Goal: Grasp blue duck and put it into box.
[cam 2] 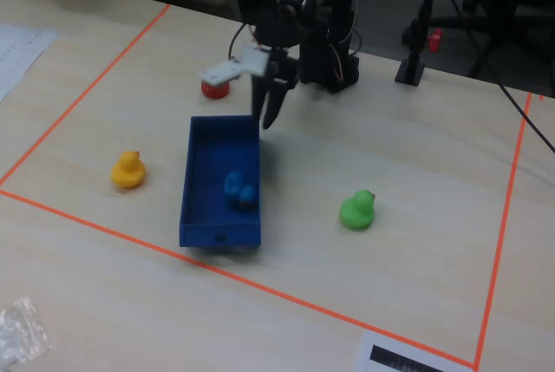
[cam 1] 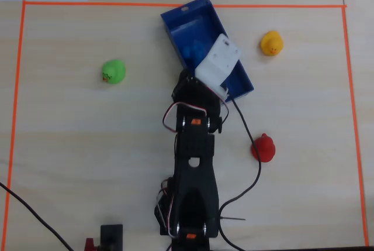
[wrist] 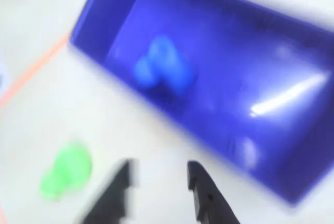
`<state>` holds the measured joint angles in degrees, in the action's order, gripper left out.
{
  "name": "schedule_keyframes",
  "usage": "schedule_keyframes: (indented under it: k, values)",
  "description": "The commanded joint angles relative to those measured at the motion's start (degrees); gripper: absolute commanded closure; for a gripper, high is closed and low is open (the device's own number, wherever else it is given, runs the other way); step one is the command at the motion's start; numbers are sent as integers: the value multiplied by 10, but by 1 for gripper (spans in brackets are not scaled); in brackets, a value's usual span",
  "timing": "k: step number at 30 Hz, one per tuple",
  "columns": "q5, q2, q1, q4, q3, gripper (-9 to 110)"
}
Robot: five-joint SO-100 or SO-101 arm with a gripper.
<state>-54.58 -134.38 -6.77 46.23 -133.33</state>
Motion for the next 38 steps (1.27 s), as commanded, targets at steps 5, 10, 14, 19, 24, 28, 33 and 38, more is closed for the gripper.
schedule_keyframes:
  k: [5, 10, 14, 19, 24, 28, 33, 38]
  values:
    - [-24, -359, 116, 149, -210, 101]
    - [-49, -484, 138, 180, -369, 101]
    - [-84, -553, 143, 235, -448, 101]
    - [-112, -553, 138, 283, -448, 101]
    - [-115, -553, 131, 283, -448, 97]
    - [-115, -553, 131, 283, -448, 97]
    - [-115, -553, 131, 283, -448, 97]
    - [-115, -553, 131, 283, -448, 97]
